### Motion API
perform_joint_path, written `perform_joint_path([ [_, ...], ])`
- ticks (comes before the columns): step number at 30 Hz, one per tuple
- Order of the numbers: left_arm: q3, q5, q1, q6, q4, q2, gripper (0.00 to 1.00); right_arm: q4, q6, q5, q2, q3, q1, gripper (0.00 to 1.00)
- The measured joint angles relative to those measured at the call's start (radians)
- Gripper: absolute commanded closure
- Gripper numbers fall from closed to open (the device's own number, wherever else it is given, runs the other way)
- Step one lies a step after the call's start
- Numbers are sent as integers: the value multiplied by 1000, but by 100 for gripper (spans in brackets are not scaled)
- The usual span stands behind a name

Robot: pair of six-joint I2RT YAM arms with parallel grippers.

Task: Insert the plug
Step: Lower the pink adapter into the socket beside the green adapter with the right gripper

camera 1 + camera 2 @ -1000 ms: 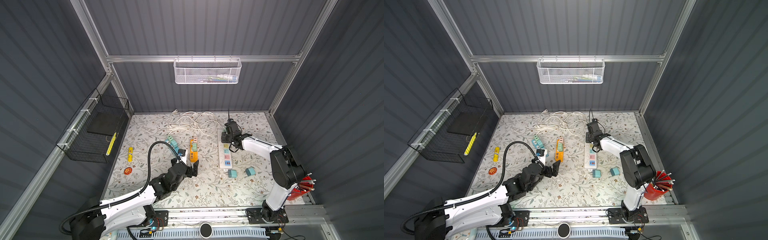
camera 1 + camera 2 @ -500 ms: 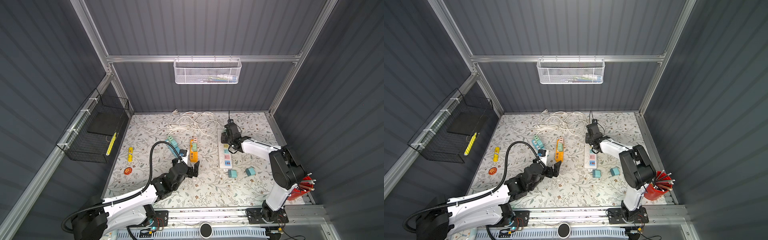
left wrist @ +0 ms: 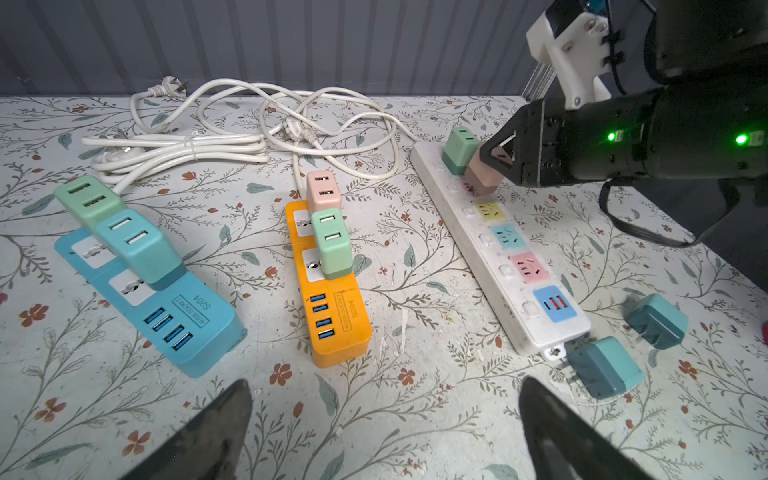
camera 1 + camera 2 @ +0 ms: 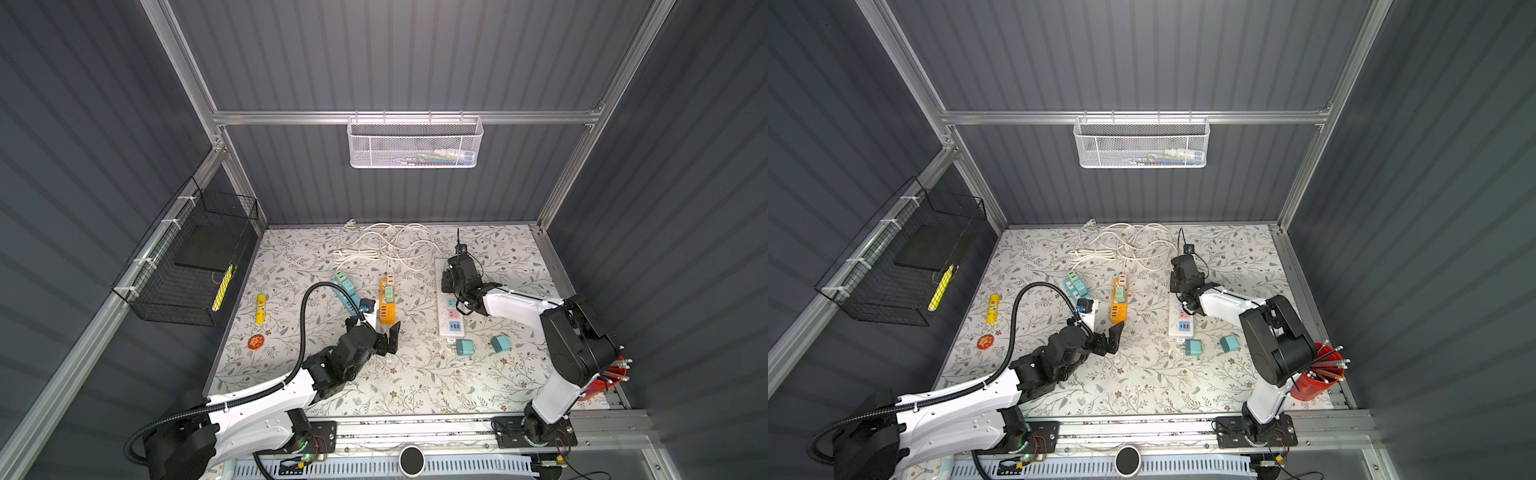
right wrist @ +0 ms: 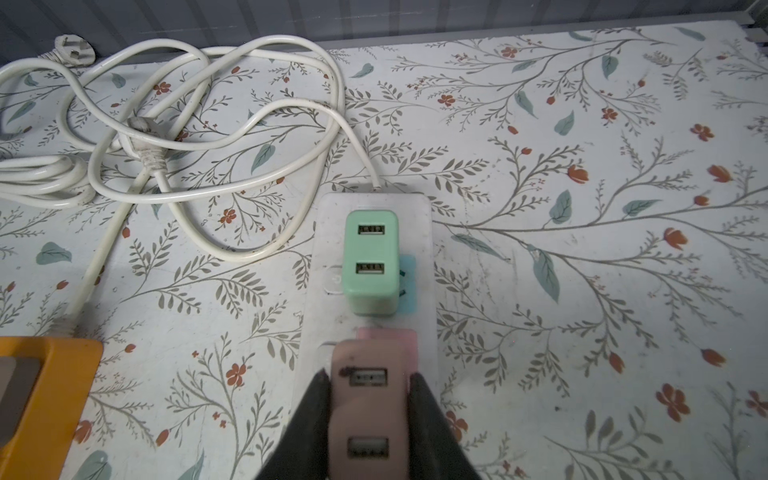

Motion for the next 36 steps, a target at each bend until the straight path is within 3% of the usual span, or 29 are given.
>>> perform_joint_path([
  [36,0,0,0,15,0,-10,0,82,-26,16,45,0,-3,82],
])
